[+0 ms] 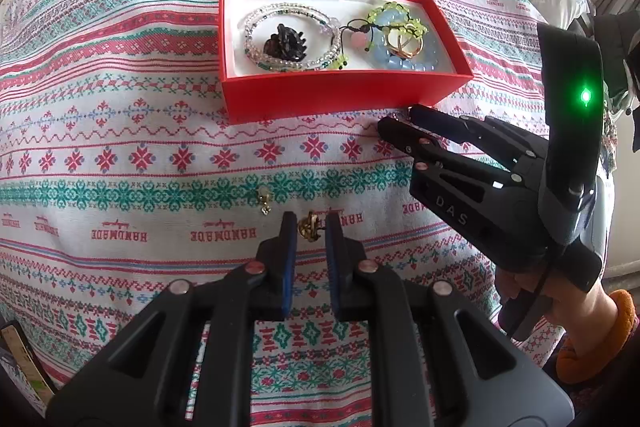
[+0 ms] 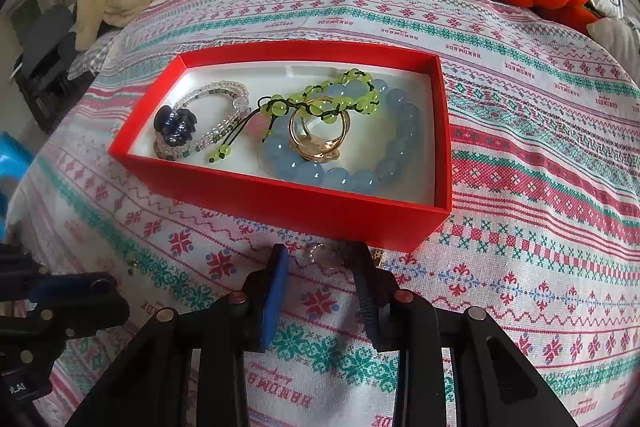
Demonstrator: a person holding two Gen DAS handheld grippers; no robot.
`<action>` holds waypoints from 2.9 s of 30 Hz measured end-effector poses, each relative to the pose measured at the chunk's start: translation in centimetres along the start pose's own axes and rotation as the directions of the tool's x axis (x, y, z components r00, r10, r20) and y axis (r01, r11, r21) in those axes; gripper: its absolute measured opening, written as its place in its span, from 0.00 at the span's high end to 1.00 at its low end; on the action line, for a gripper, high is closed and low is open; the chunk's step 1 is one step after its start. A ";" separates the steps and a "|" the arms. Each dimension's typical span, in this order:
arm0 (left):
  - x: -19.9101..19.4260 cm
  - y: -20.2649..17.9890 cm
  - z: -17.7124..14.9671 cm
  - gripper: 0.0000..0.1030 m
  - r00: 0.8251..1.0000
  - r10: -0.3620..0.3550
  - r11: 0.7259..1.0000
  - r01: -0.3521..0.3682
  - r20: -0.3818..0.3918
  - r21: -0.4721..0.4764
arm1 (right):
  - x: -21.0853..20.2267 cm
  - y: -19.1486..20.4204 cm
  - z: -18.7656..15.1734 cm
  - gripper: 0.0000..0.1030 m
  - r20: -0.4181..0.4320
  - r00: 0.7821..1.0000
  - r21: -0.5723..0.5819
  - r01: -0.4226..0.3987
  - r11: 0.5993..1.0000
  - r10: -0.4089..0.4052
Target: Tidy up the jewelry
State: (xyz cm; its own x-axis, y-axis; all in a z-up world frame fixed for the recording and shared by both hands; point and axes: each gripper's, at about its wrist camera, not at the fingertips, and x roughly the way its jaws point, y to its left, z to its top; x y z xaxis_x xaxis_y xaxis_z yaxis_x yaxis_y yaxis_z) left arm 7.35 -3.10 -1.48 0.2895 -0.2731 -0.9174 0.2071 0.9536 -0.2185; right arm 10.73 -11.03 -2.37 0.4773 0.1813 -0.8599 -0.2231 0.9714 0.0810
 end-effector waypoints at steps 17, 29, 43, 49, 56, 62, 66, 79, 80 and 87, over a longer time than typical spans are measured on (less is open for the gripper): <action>-0.1 0.3 -0.2 0.85 1.000 0.013 1.000 -0.013 0.008 0.001 | -1.3 -0.6 -0.6 0.93 -0.007 1.000 0.015 -0.019 1.000 0.019; -0.2 0.4 -0.4 0.85 1.000 0.019 1.000 -0.019 0.009 -0.004 | -3.6 0.8 -2.2 0.92 -0.028 0.995 -0.038 -0.096 0.995 0.095; 0.1 0.1 -0.3 0.85 1.000 0.019 1.000 -0.018 0.007 -0.005 | -2.0 -0.7 -1.3 0.52 -0.026 0.997 0.028 -0.067 0.997 0.067; 0.4 -0.2 -0.2 0.85 1.000 0.016 1.000 -0.016 0.002 -0.009 | -1.9 -1.5 -0.9 0.53 -0.013 0.996 0.067 -0.091 0.994 0.092; 0.4 0.1 0.0 0.85 1.000 0.009 1.000 -0.009 0.003 -0.008 | -1.4 -1.2 -0.8 0.53 -0.022 0.995 0.057 -0.100 0.993 0.101; 0.7 -0.1 0.0 0.85 1.000 0.011 1.000 -0.011 -0.004 -0.003 | -0.7 -1.2 -0.2 0.57 -0.012 0.997 0.058 -0.079 0.995 0.080; 0.7 -0.1 0.0 0.85 1.000 0.011 1.000 -0.011 -0.004 -0.007 | -0.3 -1.5 0.1 0.65 -0.007 0.998 0.073 -0.067 0.995 0.068; 0.5 0.3 -0.1 0.85 1.000 0.024 1.000 -0.024 0.004 -0.006 | -1.3 -3.0 -0.8 0.95 0.001 0.998 0.087 -0.068 0.994 0.068; 0.4 0.4 -0.1 0.85 1.000 0.024 1.000 -0.024 0.007 -0.007 | -1.5 -3.2 -0.9 0.95 0.001 0.998 0.089 -0.070 0.994 0.070; -0.3 1.1 0.0 0.85 1.000 0.020 1.000 -0.020 0.021 -0.009 | -3.9 -3.9 -1.2 0.95 0.025 0.995 0.098 -0.097 0.990 0.095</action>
State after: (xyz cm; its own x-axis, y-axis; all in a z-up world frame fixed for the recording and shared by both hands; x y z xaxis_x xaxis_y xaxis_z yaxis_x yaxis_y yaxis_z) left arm 7.54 -1.97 -1.45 0.3129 -0.2564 -0.9145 0.1931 0.9599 -0.2030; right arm 8.69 -15.72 0.05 0.4749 0.2761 -0.8356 -0.1837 0.9597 0.2127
